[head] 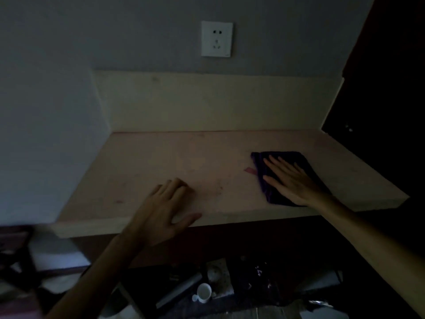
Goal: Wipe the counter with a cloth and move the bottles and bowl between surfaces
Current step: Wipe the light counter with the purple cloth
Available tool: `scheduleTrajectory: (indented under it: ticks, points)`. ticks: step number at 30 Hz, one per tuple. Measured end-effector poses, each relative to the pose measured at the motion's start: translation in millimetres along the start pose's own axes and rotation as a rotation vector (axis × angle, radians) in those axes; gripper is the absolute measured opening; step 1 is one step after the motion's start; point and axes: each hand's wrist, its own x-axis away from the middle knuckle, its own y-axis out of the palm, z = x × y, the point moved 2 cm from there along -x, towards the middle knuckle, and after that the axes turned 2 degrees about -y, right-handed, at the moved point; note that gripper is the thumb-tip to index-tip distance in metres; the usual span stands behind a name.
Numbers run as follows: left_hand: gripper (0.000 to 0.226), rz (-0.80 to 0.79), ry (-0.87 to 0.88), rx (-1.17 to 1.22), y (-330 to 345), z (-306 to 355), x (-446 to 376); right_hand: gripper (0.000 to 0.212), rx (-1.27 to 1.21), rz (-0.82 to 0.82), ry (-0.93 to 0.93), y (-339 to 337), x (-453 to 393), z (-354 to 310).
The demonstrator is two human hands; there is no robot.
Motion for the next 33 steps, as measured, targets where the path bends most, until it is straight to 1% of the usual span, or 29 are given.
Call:
scheduleTrajectory:
  ticks: [3, 6, 9, 11, 13, 15, 17, 20, 24, 26, 29, 33]
  points:
    - [0.050, 0.034, -0.021, 0.049, -20, -26, 24, 0.078, -0.004, 0.003, -0.155, 10, -21, -97]
    - [0.047, 0.101, -0.097, 0.094, -47, -66, 54, 0.071, -0.016, 0.004, -0.308, 20, -39, -205]
    - [0.044, 0.221, -0.169, 0.122, -76, -100, 82, 0.070, -0.026, -0.003, -0.442, 34, -55, -311]
    - [0.045, 0.272, -0.202, 0.148, -92, -116, 97, 0.069, -0.043, -0.021, -0.533, 44, -59, -374]
    - [0.046, 0.301, -0.230, 0.161, -104, -126, 107, 0.068, -0.051, -0.008, -0.611, 49, -57, -418]
    - [0.044, 0.325, -0.266, 0.180, -111, -133, 115, 0.067, -0.064, 0.015, -0.665, 53, -54, -440]
    - [0.042, 0.362, -0.289, 0.204, -113, -136, 118, 0.068, -0.069, 0.025, -0.686, 55, -54, -444]
    - [0.039, 0.402, -0.295, 0.239, -107, -132, 113, 0.073, -0.076, -0.001, -0.694, 54, -58, -433]
    - [0.035, 0.381, -0.273, 0.268, -87, -111, 95, 0.073, -0.078, -0.013, -0.658, 50, -64, -391]
    - [0.034, 0.368, -0.229, 0.264, -76, -95, 83, 0.073, -0.065, -0.004, -0.603, 44, -67, -353]
    - [0.031, 0.333, -0.151, 0.276, -57, -67, 60, 0.075, -0.056, 0.011, -0.490, 31, -67, -275]
    - [0.035, 0.224, -0.093, 0.238, -24, -13, 23, 0.077, -0.032, 0.005, -0.337, 19, -62, -162]
